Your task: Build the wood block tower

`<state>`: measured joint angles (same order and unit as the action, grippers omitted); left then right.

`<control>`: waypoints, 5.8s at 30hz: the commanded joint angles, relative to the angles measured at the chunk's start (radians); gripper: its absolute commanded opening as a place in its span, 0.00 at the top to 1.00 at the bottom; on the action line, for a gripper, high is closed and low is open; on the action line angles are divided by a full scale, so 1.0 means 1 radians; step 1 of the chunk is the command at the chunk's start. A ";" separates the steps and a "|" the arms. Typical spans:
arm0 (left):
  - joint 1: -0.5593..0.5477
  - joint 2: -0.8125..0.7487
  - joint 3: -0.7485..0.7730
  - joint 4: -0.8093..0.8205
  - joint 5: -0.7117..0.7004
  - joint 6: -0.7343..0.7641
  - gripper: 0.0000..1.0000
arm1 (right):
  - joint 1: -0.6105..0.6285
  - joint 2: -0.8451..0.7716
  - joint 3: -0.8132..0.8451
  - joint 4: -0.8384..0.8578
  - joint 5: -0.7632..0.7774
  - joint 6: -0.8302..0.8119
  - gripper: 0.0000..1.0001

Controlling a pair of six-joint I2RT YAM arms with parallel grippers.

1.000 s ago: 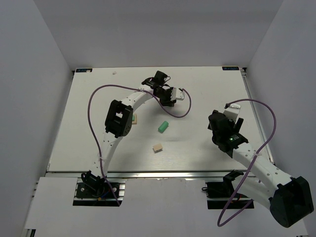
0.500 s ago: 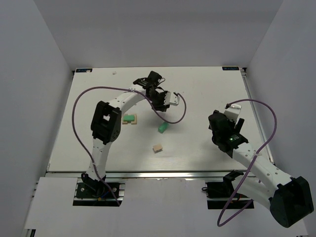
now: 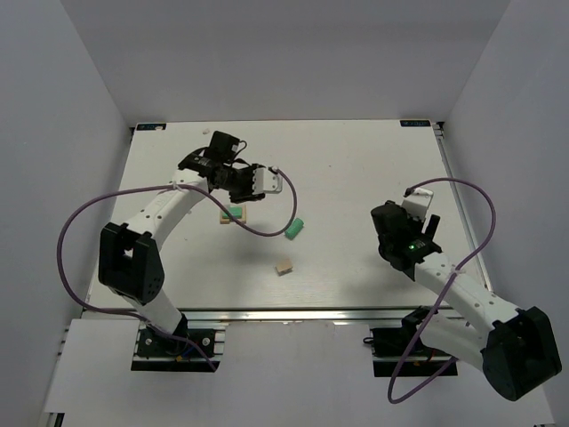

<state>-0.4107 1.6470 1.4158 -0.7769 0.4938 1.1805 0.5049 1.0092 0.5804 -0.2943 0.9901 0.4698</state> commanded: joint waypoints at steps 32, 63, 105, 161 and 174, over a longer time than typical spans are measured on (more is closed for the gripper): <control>0.211 -0.019 -0.268 0.206 0.068 0.054 0.79 | -0.002 0.052 0.087 -0.115 0.147 0.118 0.11; 0.245 0.059 -0.256 0.176 0.132 0.126 0.75 | -0.002 0.020 0.110 -0.198 0.211 0.128 0.11; 0.262 0.097 -0.276 0.214 0.154 0.137 0.74 | -0.002 0.020 0.122 -0.220 0.208 0.135 0.11; 0.266 0.108 -0.259 0.242 0.135 0.070 0.38 | -0.002 0.039 0.121 -0.201 0.176 0.113 0.11; 0.276 0.077 -0.242 0.235 0.161 0.047 0.02 | -0.002 0.019 0.121 -0.201 0.176 0.110 0.11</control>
<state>-0.1486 1.7744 1.1439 -0.5278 0.6128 1.2324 0.5049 1.0527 0.6659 -0.5213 1.1416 0.5720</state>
